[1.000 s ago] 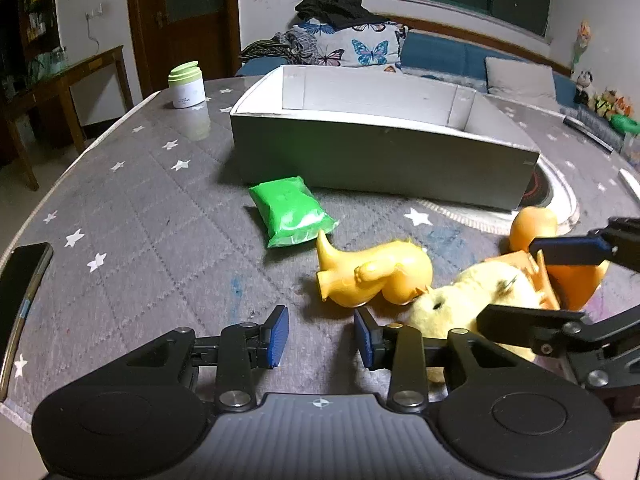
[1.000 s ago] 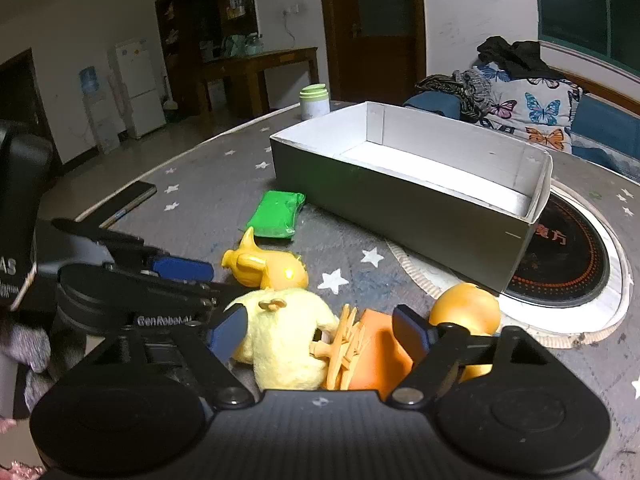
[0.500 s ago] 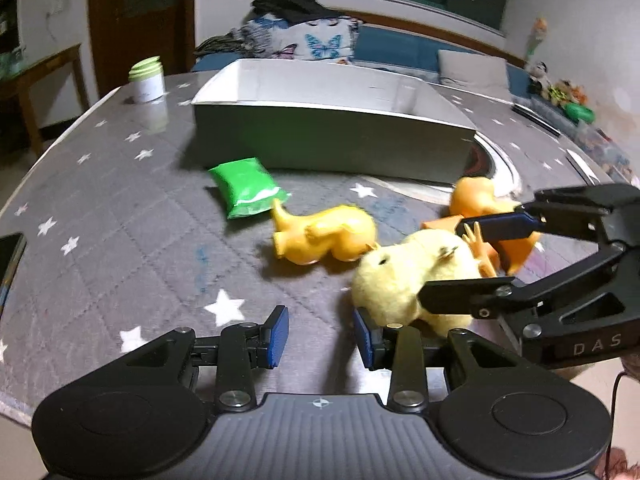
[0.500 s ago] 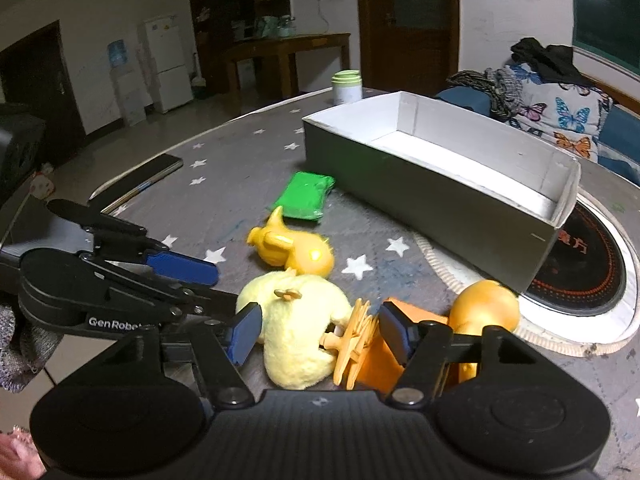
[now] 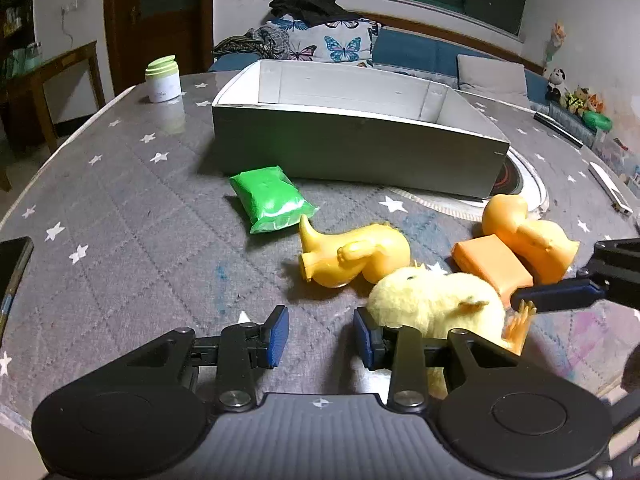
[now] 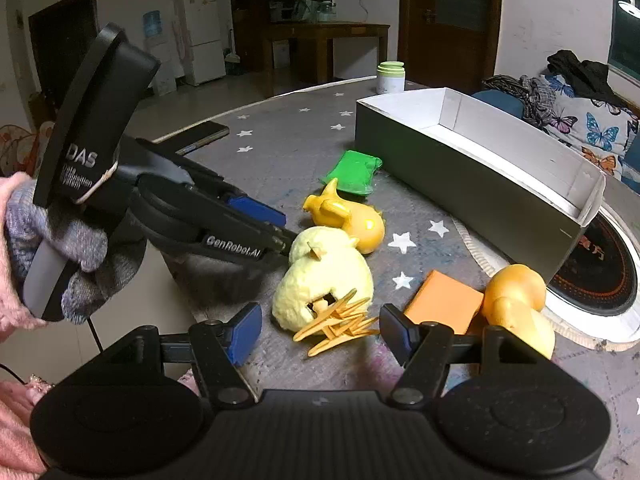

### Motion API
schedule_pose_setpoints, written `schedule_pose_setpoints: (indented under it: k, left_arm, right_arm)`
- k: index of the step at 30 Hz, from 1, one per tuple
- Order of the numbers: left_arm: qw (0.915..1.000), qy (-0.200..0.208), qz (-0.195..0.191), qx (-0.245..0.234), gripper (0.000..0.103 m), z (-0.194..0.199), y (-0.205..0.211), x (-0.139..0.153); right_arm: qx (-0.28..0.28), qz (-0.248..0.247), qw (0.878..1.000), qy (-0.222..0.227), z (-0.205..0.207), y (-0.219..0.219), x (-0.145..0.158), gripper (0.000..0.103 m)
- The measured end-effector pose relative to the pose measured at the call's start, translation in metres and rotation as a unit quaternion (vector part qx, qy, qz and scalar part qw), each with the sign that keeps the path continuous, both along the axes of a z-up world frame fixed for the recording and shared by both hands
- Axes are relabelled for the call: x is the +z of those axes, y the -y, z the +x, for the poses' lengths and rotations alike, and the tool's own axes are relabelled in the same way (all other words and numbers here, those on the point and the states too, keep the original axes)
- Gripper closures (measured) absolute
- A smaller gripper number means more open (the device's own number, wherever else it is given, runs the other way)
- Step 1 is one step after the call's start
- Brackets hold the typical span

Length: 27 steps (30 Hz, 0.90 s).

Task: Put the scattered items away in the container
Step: 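Close the right gripper on the yellow plush chick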

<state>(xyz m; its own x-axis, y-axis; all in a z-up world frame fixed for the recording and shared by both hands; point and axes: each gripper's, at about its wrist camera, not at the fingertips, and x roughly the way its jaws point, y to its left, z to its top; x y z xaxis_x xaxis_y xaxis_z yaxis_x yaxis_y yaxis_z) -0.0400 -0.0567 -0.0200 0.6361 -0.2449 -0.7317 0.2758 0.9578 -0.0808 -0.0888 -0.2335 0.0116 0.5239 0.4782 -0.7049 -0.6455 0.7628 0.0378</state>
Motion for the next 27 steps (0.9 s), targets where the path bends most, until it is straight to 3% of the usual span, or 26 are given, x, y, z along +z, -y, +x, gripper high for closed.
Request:
schedule_pose_setpoints:
  k: [11,27]
  left_arm:
    - [0.9973,-0.02,-0.069,-0.014,0.065,-0.012,-0.013,0.009]
    - [0.992,-0.044,-0.115,-0.029,0.065,-0.003,-0.017,0.006]
  right_arm:
    - [-0.007,0.008,1.0,-0.005,0.017,-0.006,-0.002,0.036]
    - [-0.01,-0.015,1.0,-0.007,0.03,-0.022,-0.021,0.039]
